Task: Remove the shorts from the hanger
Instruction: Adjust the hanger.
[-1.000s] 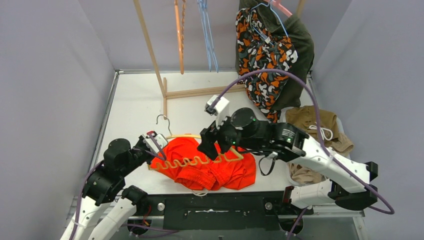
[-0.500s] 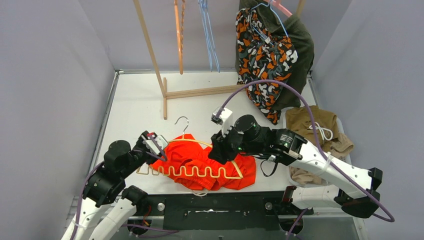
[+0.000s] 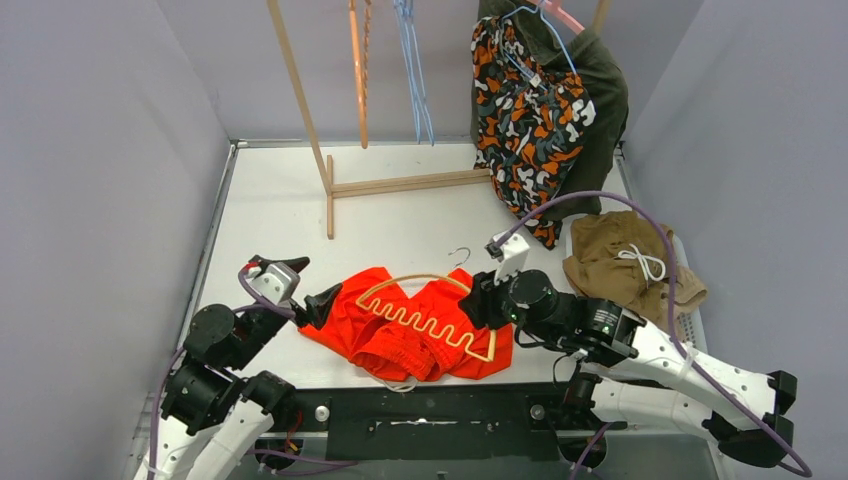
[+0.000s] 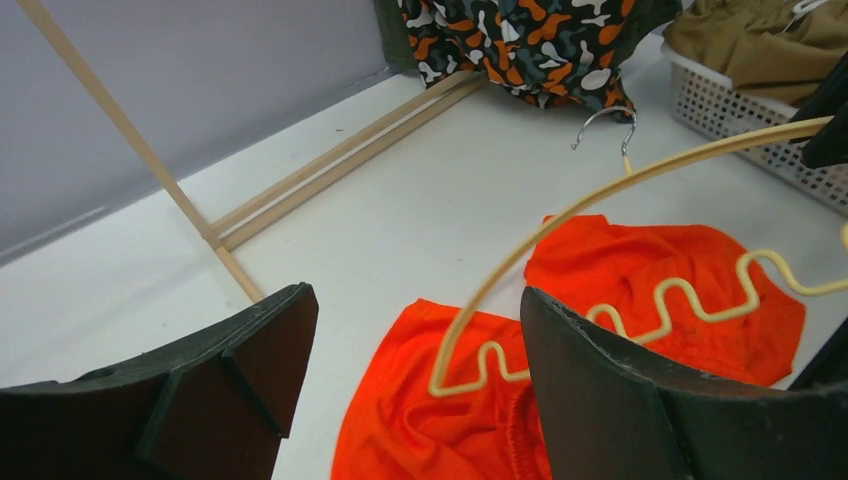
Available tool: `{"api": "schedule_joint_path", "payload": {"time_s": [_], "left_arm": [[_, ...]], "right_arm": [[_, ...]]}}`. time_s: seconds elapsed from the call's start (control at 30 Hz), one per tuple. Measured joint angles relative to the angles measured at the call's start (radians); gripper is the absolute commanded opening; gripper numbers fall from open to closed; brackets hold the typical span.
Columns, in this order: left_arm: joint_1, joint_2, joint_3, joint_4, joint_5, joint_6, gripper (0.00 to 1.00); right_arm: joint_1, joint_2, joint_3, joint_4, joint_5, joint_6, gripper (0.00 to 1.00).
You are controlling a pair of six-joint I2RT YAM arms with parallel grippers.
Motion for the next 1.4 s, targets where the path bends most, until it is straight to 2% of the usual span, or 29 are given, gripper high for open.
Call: {"api": "schedule_joint_path", "payload": {"time_s": [0.13, 0.23, 0.43, 0.63, 0.77, 0.87, 1.1, 1.3, 1.4], "left_arm": [[0.0, -0.003, -0.024, 0.033, -0.002, -0.137, 0.76], [0.0, 0.015, -0.045, 0.095, 0.013, -0.283, 0.76], [0.0, 0.166, -0.152, 0.276, 0.058, -0.689, 0.76], [0.0, 0.316, -0.284, 0.364, 0.055, -1.101, 0.77], [0.0, 0.349, -0.354, 0.365, 0.024, -1.296, 0.77], [0.0, 0.393, -0.36, 0.365, 0.017, -1.377, 0.77], [-0.055, 0.523, -0.349, 0.346, 0.003, -1.452, 0.71], [-0.202, 0.545, -0.377, 0.362, -0.083, -1.564, 0.69], [-0.265, 0.571, -0.395, 0.376, -0.12, -1.609, 0.61]], "right_arm": [[0.002, -0.063, -0.002, 0.027, 0.101, 0.011, 0.0], [0.003, -0.114, -0.042, 0.107, 0.14, -0.006, 0.0], [0.011, -0.187, -0.24, 0.321, 0.175, -0.039, 0.0], [0.045, -0.124, -0.396, 0.492, 0.242, -0.048, 0.0], [0.089, -0.047, -0.435, 0.569, 0.292, -0.087, 0.0], [0.15, -0.011, -0.443, 0.632, 0.332, -0.141, 0.0], [0.262, 0.005, -0.498, 0.793, 0.384, -0.294, 0.0], [0.303, 0.013, -0.498, 0.807, 0.441, -0.36, 0.0], [0.323, 0.039, -0.496, 0.806, 0.476, -0.385, 0.0]]}}
